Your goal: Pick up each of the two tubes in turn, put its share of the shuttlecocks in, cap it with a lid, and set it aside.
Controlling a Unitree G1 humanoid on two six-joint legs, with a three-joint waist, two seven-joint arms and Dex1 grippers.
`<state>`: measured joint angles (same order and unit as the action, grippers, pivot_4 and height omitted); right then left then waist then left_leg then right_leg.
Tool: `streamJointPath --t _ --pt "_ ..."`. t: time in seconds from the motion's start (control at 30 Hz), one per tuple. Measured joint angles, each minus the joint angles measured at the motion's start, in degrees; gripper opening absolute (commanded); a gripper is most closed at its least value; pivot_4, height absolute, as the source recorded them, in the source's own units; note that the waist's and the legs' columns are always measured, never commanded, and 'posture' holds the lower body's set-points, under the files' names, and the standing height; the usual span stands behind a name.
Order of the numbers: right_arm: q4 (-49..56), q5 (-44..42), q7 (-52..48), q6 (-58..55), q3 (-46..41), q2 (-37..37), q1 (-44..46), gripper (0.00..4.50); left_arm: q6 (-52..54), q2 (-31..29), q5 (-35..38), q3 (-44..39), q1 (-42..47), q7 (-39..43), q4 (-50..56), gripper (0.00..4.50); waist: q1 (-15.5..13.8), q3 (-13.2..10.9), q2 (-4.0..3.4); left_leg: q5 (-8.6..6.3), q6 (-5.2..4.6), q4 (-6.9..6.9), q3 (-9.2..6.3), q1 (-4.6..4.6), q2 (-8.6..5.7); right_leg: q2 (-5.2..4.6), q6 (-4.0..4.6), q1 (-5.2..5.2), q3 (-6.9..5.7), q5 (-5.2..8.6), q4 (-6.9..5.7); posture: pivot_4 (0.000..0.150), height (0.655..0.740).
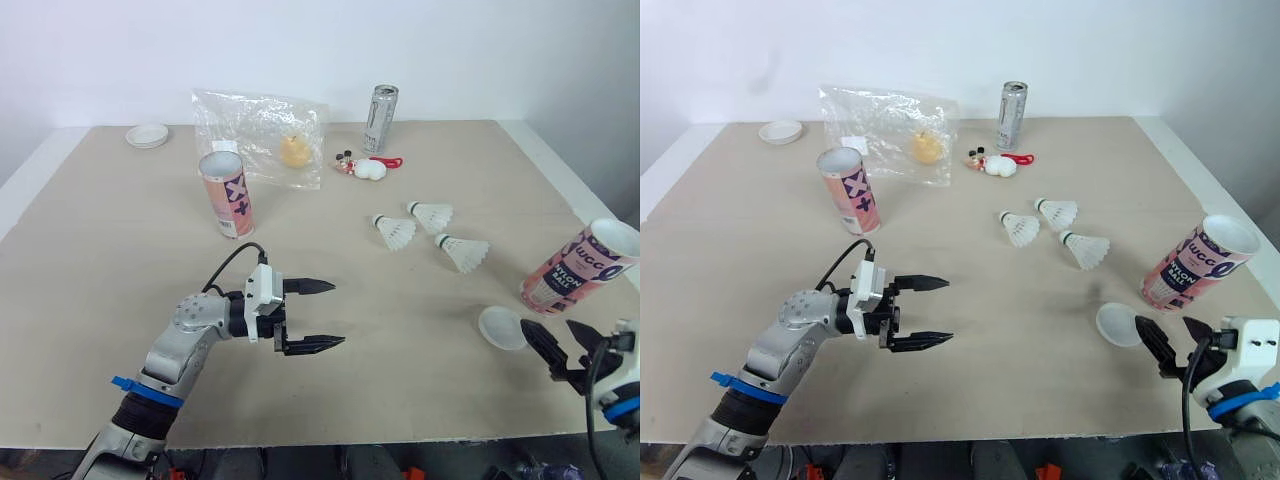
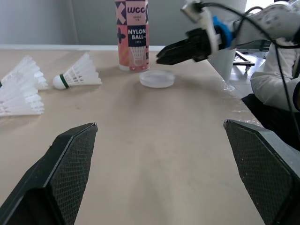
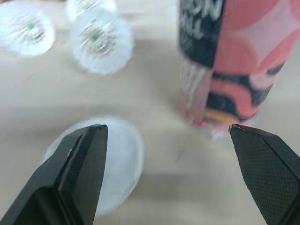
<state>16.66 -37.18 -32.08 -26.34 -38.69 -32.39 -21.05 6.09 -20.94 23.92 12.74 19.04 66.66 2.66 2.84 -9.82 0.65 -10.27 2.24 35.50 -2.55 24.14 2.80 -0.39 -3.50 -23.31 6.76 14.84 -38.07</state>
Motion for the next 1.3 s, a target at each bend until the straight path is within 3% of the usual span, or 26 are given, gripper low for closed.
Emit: streamJointPath --t 0.27,0.6,0.9,1.3 --pt "8.3 -0.5 -17.2 6.5 -0.1 -5.4 -8.9 4.41 -0.8 0.1 -1.3 -1.7 0.6 -2.7 -2.2 4.5 0.3 0.0 0.11 0.0 0.01 0.01 0.0 -0.04 0.03 0.02 0.03 -0.01 -0.01 -0.02 0.0 0.15 0.74" --pt "4.3 7.0 -24.8 12.6 25.4 -7.6 17.6 4.41 0.4 2.2 -5.6 -4.8 -1.9 -17.6 -1.8 4.5 -0.1 -0.2 0.4 0.02 0.02 0.05 -0.08 0.07 -0.01 0.05 -0.04 0.0 -0.02 -0.01 0.0 0.15 0.74" --pt "-14.2 11.9 -31.3 15.8 41.5 1.4 40.9 4.41 7.0 3.8 -9.4 -11.4 -7.7 -35.9 3.1 4.5 -0.1 -0.3 0.52 -0.08 0.15 0.0 -0.17 0.08 -0.03 0.05 -0.32 0.01 -0.09 -0.02 -0.01 0.15 0.74" --pt "-25.6 15.8 -34.2 20.6 47.3 8.3 49.7 4.41 12.0 6.0 -11.0 -17.3 -7.3 -49.4 4.4 4.5 -0.2 -0.3 0.56 -0.06 0.18 0.01 -0.26 0.11 -0.04 0.04 -0.32 0.04 -0.18 -0.07 -0.02 0.15 0.74"
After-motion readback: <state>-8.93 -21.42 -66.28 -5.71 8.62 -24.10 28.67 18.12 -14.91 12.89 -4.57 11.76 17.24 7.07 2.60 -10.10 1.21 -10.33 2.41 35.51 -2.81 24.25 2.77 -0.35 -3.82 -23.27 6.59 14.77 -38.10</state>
